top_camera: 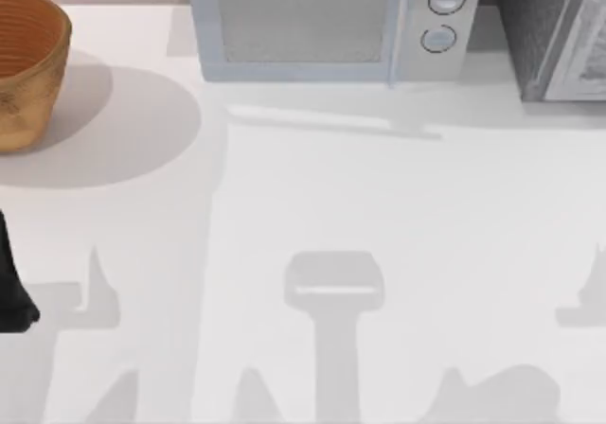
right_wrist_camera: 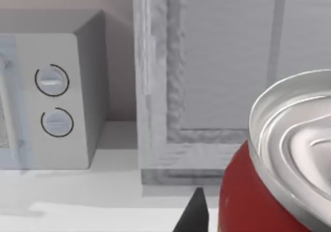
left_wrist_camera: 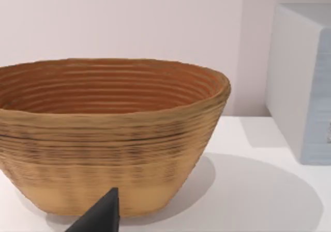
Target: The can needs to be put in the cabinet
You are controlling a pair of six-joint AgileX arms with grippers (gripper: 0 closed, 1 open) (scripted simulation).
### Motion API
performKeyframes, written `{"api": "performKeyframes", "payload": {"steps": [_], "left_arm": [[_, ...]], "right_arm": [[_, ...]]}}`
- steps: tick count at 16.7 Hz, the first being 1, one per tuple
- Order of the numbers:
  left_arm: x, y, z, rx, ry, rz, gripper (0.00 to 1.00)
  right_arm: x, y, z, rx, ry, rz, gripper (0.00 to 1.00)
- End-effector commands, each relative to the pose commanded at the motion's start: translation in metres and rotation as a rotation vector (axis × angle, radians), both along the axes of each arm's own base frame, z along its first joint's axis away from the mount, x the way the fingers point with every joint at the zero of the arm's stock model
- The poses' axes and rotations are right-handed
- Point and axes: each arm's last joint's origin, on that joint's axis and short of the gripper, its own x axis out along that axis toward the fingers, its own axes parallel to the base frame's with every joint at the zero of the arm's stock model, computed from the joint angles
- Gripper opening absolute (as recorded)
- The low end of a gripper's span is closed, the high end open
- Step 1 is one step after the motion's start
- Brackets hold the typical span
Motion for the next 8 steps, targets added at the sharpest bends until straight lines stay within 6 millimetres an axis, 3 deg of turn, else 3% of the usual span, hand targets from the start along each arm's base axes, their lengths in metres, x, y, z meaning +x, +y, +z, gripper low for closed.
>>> {"api": "performKeyframes", "payload": {"steps": [8], "left_arm": [[0.0000, 0.0000, 0.0000, 0.000, 0.000, 0.000, 1.00]], "right_arm": [[-0.0006, 0.0001, -0.0009, 0.002, 0.006, 0.008, 0.00]]}}
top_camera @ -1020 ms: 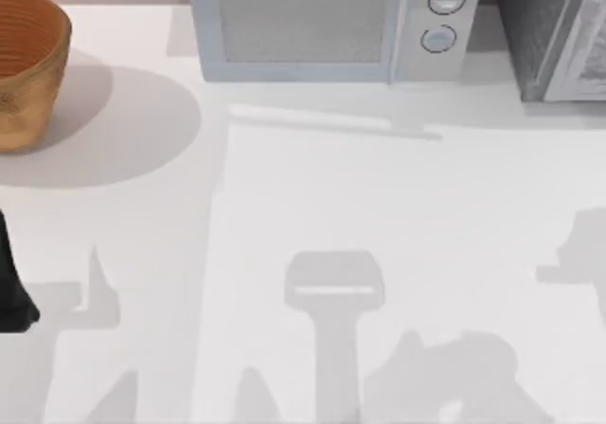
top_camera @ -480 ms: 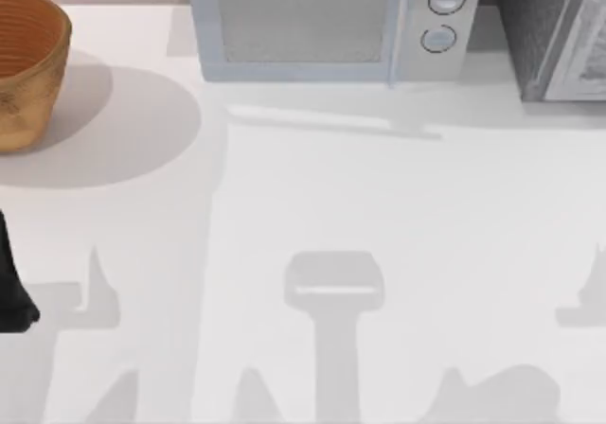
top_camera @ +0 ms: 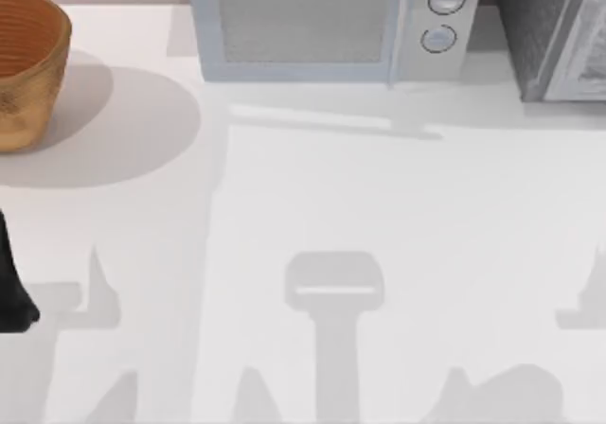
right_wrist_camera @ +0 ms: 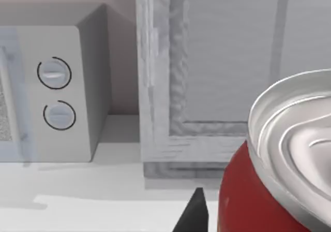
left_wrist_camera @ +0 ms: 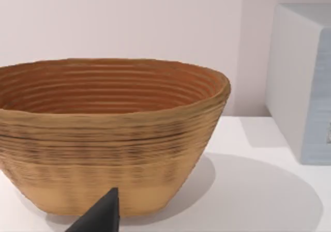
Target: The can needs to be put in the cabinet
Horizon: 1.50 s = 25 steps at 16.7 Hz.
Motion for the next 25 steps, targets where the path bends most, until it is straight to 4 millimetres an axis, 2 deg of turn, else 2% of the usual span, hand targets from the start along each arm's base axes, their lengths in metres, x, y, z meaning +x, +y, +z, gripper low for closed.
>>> {"api": "performKeyframes", "payload": {"steps": [3, 14, 17, 25], "left_arm": [[0.000, 0.000, 0.000, 0.000, 0.000, 0.000, 1.00], [0.000, 0.000, 0.000, 0.000, 0.000, 0.000, 1.00], [0.000, 0.000, 0.000, 0.000, 0.000, 0.000, 1.00], [0.000, 0.000, 0.000, 0.000, 0.000, 0.000, 1.00]], "right_arm": [[0.000, 0.001, 0.021, -0.003, 0.016, -0.001, 0.00], [0.019, 0.008, 0.165, 0.005, -0.010, 0.000, 0.00], [0.031, 0.011, 0.199, 0.004, -0.017, 0.000, 0.00], [0.078, 0.023, 0.272, -0.001, 0.016, -0.003, 0.00]]}}
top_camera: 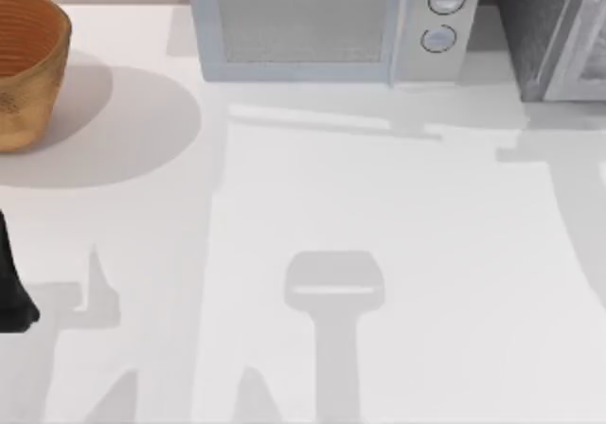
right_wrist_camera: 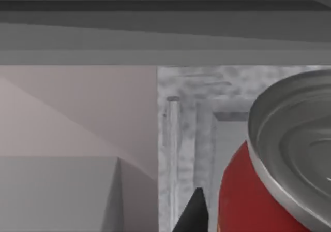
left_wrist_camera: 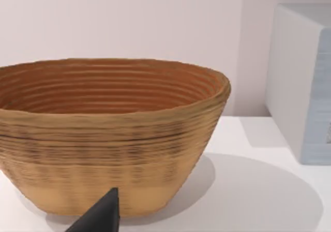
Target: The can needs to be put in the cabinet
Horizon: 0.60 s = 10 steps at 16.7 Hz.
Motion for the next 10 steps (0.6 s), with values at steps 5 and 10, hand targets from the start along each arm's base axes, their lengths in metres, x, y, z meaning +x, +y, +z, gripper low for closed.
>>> {"api": "performKeyframes", "payload": {"steps": [5, 10], "left_arm": [[0.000, 0.000, 0.000, 0.000, 0.000, 0.000, 1.00], [0.000, 0.000, 0.000, 0.000, 0.000, 0.000, 1.00]], "right_arm": [[0.030, 0.010, 0.043, 0.004, -0.022, 0.001, 0.00], [0.064, 0.022, 0.073, 0.002, -0.025, 0.003, 0.00]]}}
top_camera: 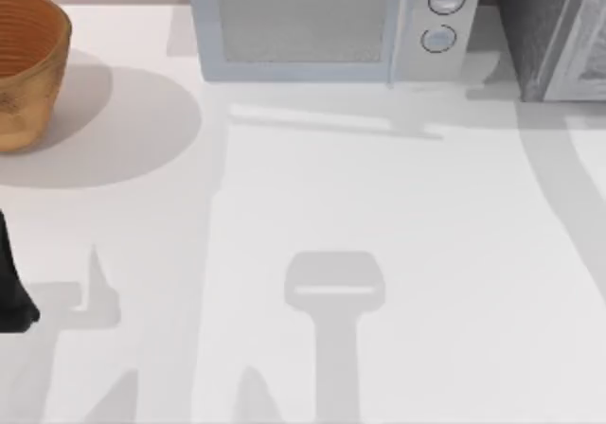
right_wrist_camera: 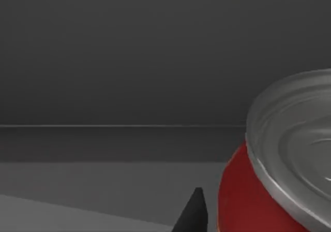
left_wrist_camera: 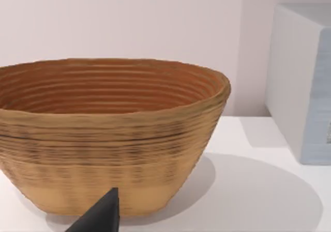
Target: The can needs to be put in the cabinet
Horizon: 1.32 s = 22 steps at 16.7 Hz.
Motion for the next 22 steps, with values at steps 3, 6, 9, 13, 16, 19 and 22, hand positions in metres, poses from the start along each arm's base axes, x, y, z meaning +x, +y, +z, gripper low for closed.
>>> {"api": "performKeyframes", "payload": {"steps": [3, 6, 9, 13, 16, 19, 22], "left_arm": [[0.000, 0.000, 0.000, 0.000, 0.000, 0.000, 1.00], [0.000, 0.000, 0.000, 0.000, 0.000, 0.000, 1.00], [0.000, 0.000, 0.000, 0.000, 0.000, 0.000, 1.00], [0.000, 0.000, 0.000, 0.000, 0.000, 0.000, 1.00], [0.000, 0.000, 0.000, 0.000, 0.000, 0.000, 1.00], [0.000, 0.000, 0.000, 0.000, 0.000, 0.000, 1.00], [0.000, 0.000, 0.000, 0.000, 0.000, 0.000, 1.00]], "right_arm": [[0.008, 0.003, 0.003, -0.001, 0.007, 0.000, 0.00], [0.008, 0.003, 0.003, -0.001, 0.007, 0.000, 0.00], [0.008, 0.002, 0.002, 0.001, 0.007, -0.003, 0.00], [0.025, 0.004, 0.008, -0.004, 0.020, -0.005, 0.00], [0.043, 0.005, 0.015, -0.007, 0.027, -0.005, 0.00], [0.056, 0.006, 0.022, -0.001, 0.020, -0.003, 0.00], [0.066, 0.006, 0.032, 0.007, -0.006, 0.001, 0.00]]}}
